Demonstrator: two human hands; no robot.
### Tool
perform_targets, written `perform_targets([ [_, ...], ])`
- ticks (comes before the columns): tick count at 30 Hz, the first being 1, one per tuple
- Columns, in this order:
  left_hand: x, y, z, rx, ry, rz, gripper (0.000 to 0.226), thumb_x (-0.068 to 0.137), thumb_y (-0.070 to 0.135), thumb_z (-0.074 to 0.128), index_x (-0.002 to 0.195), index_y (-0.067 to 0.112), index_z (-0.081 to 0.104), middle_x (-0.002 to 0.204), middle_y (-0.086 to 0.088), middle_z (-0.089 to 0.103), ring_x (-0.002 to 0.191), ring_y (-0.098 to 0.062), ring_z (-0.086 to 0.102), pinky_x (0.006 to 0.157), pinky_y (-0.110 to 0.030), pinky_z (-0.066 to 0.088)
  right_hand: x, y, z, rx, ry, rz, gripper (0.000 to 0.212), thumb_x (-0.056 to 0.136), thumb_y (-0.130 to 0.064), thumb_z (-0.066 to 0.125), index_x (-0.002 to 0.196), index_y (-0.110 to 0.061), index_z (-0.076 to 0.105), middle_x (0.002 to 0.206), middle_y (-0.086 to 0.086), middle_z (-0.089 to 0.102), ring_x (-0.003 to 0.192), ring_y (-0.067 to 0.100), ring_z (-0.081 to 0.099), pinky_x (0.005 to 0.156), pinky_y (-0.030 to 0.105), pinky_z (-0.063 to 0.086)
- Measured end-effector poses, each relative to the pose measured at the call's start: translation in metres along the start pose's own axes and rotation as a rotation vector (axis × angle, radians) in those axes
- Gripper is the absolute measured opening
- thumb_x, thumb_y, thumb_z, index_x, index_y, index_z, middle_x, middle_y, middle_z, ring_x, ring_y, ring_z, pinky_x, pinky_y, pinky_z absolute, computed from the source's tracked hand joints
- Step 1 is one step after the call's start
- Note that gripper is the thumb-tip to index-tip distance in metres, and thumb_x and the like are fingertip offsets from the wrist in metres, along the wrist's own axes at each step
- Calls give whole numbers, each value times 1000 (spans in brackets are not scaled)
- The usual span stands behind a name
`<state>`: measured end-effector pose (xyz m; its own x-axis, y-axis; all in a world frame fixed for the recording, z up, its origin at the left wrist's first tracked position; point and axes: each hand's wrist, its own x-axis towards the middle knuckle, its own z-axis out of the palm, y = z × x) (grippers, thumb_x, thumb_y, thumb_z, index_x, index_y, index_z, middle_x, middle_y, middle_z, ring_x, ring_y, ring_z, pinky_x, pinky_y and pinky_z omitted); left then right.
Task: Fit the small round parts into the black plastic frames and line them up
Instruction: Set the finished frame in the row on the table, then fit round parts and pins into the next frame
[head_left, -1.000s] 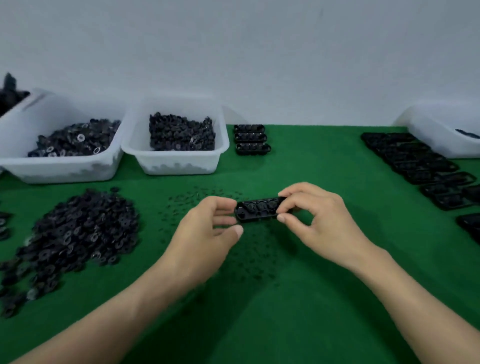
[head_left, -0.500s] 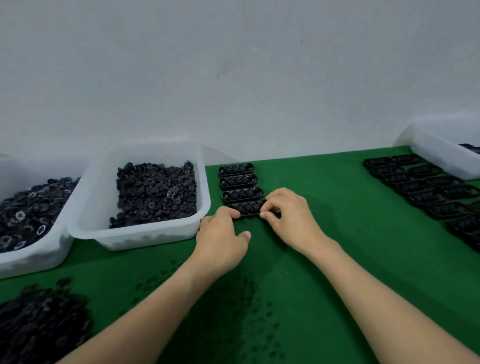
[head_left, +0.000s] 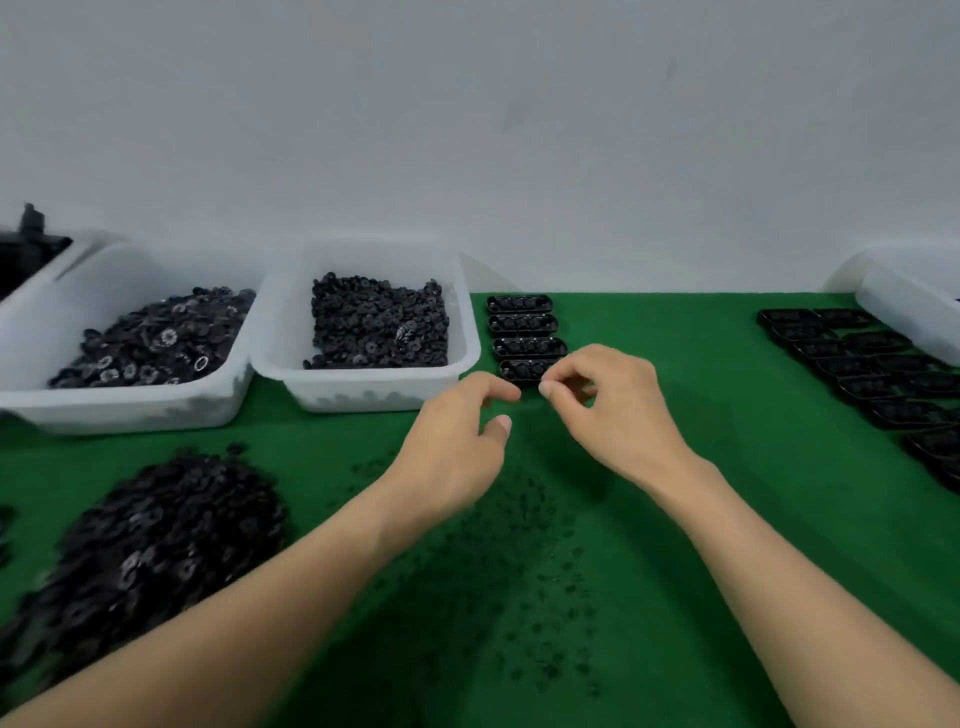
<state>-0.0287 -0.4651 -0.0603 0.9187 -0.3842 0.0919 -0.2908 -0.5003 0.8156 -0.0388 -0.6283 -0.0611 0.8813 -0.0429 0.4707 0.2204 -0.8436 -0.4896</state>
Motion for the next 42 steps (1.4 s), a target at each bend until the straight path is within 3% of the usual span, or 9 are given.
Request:
perform_targets([
  [3,-53,-9,-36,72,107,157,19,90,11,52,96,22,66,78,18,61,68,6,54,60,-6,39,-31,-54,-4,85,-158,-156,6,78,-18,67,72,-16,69,69,-7,65,65,6,56,64,28,48],
  [6,-120,-33,-79,210,114,230,17,88,8,56,95,18,69,83,15,64,75,3,56,69,-7,41,-63,-107,6,137,-417,-266,13,80,-26,63,70,-18,67,66,-8,61,62,7,54,60,21,44],
  [12,-236,-87,-148,258,299,25,17,77,12,70,84,27,70,79,25,62,78,6,58,66,-6,44,-88,-190,57,166,-744,-438,18,86,-32,59,80,-18,68,77,-9,62,72,5,56,68,20,46],
  [21,-317,-144,-220,203,605,-182,11,75,17,71,78,27,69,74,21,62,72,0,59,63,-18,47,-62,-332,156,207,-704,-570,5,83,-19,67,84,-15,69,81,-4,65,73,3,55,70,15,43],
  [26,-338,-167,-247,225,691,-276,7,76,16,71,77,22,67,70,13,60,65,-5,56,56,-26,46,-64,-407,214,234,-790,-667,15,81,-15,67,96,-10,67,93,5,63,74,8,48,74,16,36],
  [32,-359,-183,-264,208,774,-331,12,73,12,72,74,22,66,66,14,57,65,-7,53,58,-18,41,-73,-443,251,124,-920,-776,13,82,-18,66,95,-17,65,101,2,53,86,19,52,83,38,46],
  [36,-368,-188,-272,212,871,-321,23,66,8,77,75,22,61,65,14,52,64,-4,49,56,-7,37,-79,-425,236,161,-822,-787,5,79,-13,69,84,-14,67,94,1,56,85,18,54,78,37,47],
  [39,-369,-194,-275,177,808,-311,32,64,26,77,87,28,54,78,17,49,73,-1,47,64,-6,36,-84,-397,209,179,-727,-697,9,76,-15,72,79,-20,66,90,-5,56,83,11,54,75,27,45],
  [42,-360,-197,-271,141,586,-310,45,63,47,71,103,35,55,96,26,46,91,11,43,73,-6,36,-96,-370,185,177,-673,-592,13,73,-16,76,78,-23,67,90,-10,56,83,5,56,74,17,42],
])
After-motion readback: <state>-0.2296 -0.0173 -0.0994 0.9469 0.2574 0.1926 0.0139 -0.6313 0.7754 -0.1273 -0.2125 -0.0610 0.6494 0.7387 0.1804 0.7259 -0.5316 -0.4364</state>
